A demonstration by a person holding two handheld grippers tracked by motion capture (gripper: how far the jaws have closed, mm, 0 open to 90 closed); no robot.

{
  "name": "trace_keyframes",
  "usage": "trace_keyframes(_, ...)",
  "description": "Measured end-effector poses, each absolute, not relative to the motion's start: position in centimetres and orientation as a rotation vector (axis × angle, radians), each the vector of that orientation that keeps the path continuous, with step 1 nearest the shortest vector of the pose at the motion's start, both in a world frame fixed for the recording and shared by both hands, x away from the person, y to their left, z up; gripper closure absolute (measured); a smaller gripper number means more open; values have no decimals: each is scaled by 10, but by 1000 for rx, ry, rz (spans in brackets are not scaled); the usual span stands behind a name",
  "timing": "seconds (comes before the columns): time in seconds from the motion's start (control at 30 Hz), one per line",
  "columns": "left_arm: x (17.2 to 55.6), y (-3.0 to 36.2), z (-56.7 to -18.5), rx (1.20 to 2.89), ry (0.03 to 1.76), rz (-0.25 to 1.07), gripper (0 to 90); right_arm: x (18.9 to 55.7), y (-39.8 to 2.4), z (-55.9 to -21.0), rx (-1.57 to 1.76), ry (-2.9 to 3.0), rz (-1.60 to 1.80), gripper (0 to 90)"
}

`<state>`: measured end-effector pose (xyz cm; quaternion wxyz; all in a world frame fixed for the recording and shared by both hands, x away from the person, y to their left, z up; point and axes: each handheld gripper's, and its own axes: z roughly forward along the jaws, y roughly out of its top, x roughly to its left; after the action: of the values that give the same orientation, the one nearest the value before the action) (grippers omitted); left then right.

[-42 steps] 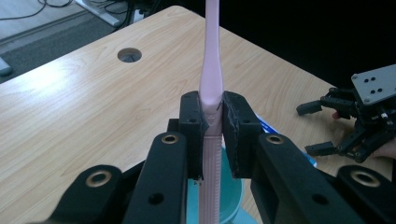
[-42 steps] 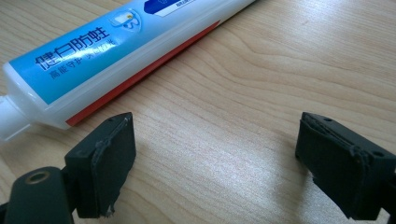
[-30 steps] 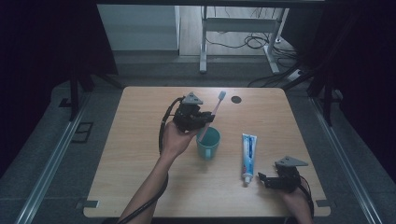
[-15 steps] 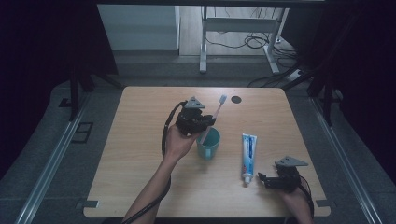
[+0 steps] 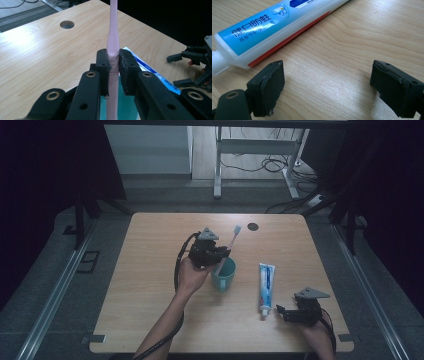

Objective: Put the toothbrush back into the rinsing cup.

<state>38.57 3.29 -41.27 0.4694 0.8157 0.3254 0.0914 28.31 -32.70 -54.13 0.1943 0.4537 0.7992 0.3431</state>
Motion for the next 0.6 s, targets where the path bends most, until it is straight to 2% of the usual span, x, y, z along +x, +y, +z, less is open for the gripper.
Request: trace_keyframes(0.6,382,24,-438,2051,805,238,790,283,-327,-541,1271,2240,962,121)
